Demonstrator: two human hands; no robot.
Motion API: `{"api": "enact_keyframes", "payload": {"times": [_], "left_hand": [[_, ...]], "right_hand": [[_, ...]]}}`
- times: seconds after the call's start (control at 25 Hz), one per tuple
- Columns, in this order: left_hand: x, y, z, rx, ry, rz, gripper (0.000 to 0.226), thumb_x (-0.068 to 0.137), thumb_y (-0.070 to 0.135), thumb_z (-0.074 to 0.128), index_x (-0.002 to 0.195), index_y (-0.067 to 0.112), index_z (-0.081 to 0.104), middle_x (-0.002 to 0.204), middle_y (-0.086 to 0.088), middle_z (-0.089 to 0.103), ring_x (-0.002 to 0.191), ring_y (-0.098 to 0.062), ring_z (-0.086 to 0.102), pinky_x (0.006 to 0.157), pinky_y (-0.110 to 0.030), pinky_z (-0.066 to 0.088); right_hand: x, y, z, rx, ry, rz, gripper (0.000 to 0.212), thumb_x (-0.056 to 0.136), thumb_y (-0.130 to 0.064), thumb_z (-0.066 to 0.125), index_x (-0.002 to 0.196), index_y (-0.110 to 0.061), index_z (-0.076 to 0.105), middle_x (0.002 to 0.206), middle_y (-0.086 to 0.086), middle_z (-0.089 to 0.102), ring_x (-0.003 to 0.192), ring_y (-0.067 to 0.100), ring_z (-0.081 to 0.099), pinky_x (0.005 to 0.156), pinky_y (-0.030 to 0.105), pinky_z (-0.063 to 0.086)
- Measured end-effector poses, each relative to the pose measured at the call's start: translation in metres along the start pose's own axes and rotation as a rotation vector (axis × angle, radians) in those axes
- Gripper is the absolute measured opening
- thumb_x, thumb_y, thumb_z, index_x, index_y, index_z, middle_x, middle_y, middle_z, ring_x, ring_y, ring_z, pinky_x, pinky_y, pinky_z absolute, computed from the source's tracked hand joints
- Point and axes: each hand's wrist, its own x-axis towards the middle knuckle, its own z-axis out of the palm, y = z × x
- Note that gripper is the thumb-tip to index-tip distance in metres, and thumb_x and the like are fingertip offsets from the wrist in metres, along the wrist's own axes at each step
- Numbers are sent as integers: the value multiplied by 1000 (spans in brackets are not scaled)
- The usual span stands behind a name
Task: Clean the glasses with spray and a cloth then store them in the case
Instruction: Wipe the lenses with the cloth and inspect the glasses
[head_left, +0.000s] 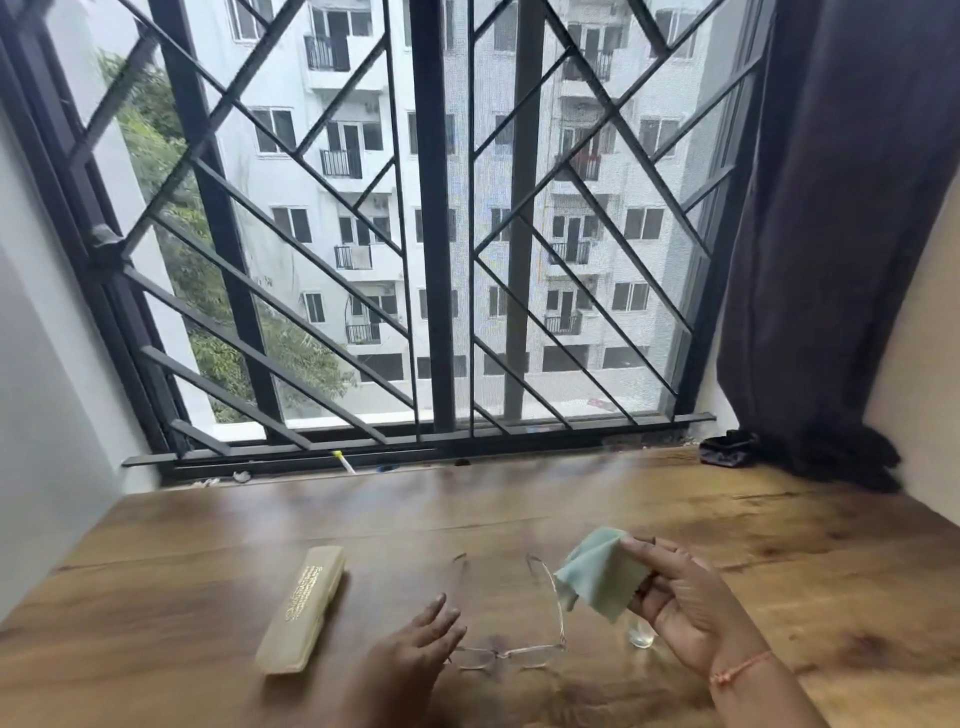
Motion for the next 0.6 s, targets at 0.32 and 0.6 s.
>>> {"api": "enact_keyframes", "payload": {"times": [0.32, 0.6], "left_hand": [[5, 3, 7, -40, 232, 0, 55, 99, 31, 28, 73, 19, 75, 84, 7, 74, 90, -10, 68, 74, -15, 53], [31, -8, 2, -140, 283, -97, 50, 98, 38, 33, 80, 17, 75, 89, -1, 74, 94, -8, 66, 83, -15, 50]], "right_hand": [[-5, 3, -6, 31, -9, 30, 17, 67, -2, 63, 83, 2, 58, 74, 21, 62, 62, 24, 65, 54, 34, 58], [-1, 1, -3, 55, 2, 11, 16, 67, -1, 63, 82, -1, 57, 73, 18, 62, 59, 21, 65, 55, 33, 57]]}}
